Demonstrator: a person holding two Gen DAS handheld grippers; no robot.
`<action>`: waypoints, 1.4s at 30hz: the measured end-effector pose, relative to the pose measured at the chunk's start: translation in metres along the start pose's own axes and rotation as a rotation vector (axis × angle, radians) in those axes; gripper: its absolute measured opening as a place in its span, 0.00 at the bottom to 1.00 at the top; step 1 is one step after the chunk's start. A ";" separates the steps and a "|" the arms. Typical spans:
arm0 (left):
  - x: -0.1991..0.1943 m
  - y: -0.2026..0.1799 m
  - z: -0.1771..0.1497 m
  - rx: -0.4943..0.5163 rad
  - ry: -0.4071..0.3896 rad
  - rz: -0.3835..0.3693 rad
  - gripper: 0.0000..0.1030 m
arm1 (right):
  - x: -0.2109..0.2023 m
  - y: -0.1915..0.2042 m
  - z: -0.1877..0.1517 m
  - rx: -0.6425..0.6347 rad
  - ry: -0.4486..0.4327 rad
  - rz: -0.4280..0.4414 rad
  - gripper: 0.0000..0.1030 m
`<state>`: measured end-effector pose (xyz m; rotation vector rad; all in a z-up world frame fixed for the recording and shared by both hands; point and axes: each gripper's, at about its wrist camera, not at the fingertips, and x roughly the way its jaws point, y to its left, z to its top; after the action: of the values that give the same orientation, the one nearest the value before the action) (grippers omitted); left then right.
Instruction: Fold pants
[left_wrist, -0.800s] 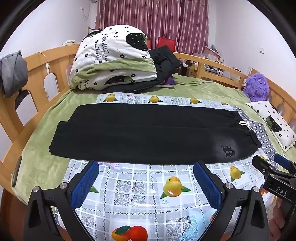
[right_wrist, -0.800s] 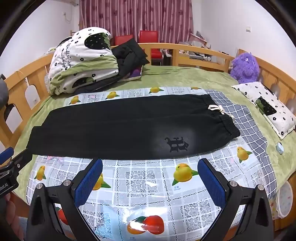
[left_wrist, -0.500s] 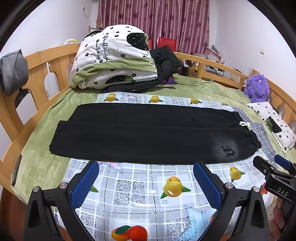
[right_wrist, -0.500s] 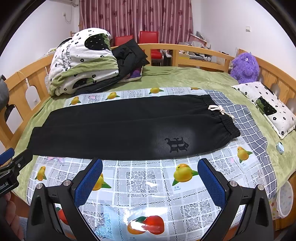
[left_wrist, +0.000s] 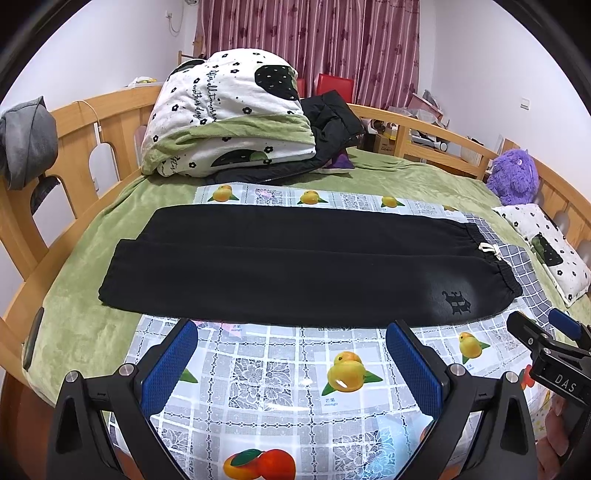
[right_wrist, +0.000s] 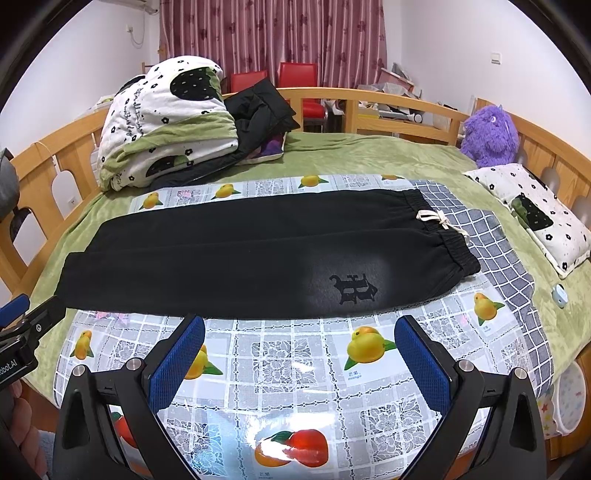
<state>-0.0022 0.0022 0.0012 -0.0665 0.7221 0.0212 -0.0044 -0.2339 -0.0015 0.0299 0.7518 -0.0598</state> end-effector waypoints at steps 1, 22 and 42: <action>0.000 0.000 0.000 0.000 0.000 0.001 1.00 | 0.000 0.000 0.000 0.001 0.000 0.001 0.98; 0.001 0.003 0.007 0.004 -0.022 -0.009 1.00 | 0.000 0.003 -0.003 0.000 -0.010 0.002 0.98; -0.013 0.052 0.008 -0.070 -0.035 0.015 0.99 | -0.002 -0.040 -0.013 0.011 -0.015 0.156 0.98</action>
<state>-0.0090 0.0546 0.0133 -0.1278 0.6867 0.0620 -0.0172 -0.2727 -0.0100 0.0985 0.7325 0.0839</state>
